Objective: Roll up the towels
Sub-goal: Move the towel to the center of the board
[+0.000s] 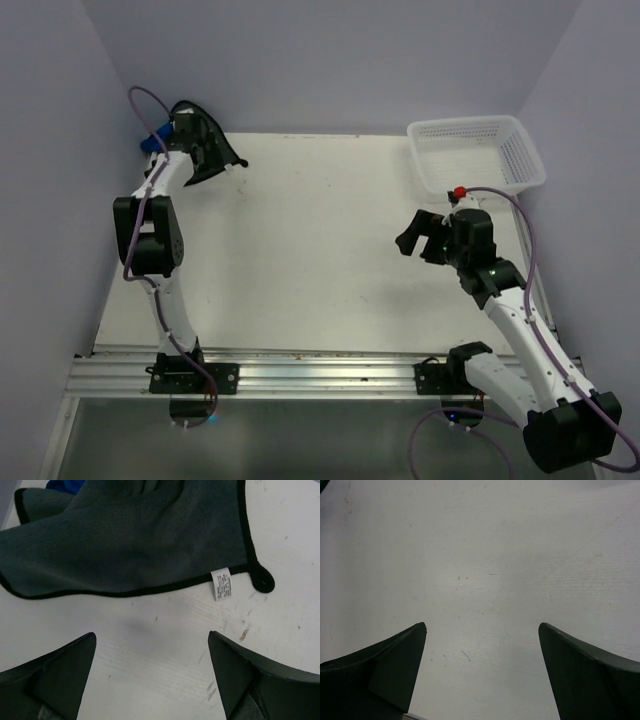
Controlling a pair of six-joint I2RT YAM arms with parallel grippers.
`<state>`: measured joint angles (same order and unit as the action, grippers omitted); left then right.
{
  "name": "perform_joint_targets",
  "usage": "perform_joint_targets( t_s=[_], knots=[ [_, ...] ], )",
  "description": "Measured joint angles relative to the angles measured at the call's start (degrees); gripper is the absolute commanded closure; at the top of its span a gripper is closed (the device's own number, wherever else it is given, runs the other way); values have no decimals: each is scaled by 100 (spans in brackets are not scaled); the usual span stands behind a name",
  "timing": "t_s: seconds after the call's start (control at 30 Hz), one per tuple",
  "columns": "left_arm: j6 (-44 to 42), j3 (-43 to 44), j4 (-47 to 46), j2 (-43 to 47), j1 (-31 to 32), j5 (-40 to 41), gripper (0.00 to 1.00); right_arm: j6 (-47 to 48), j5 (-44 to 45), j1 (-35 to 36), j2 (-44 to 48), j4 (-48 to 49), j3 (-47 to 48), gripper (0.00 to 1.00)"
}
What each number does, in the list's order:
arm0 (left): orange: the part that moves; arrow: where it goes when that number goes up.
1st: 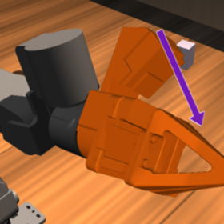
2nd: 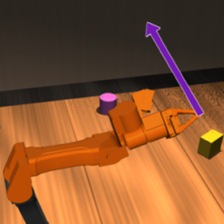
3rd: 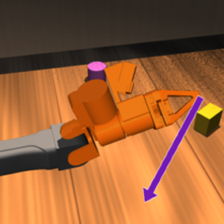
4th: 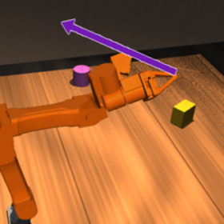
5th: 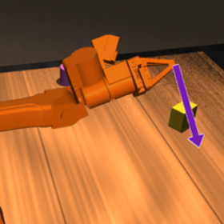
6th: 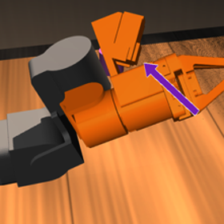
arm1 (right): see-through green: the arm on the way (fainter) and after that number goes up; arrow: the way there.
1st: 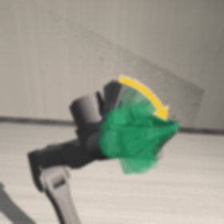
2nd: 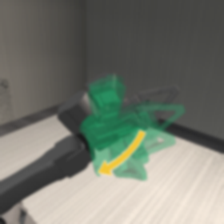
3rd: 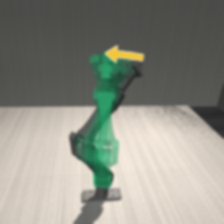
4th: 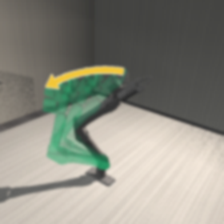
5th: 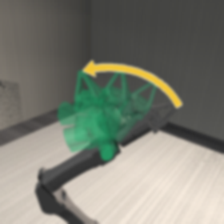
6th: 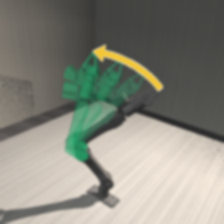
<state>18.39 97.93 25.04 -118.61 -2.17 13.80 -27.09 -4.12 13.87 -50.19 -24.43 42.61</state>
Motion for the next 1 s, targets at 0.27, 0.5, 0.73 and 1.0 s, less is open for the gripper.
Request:
perform_joint_targets(
  t_s=[0.27,0.5,0.73,1.0],
  knots=[
    [-39,1156,-63,-1257,4,-81,8,-7,-20,0,-238,61,-96,1],
    [66,1565,-146,-1818,2,-192,17,-9,-22,0,-533,133,-96,1],
    [122,1565,-407,-1858,0,-313,23,-9,-35,0,-573,142,-96,1],
    [328,1384,-553,-1974,-33,-396,29,-9,-35,0,-570,149,-96,1]
  ],
)
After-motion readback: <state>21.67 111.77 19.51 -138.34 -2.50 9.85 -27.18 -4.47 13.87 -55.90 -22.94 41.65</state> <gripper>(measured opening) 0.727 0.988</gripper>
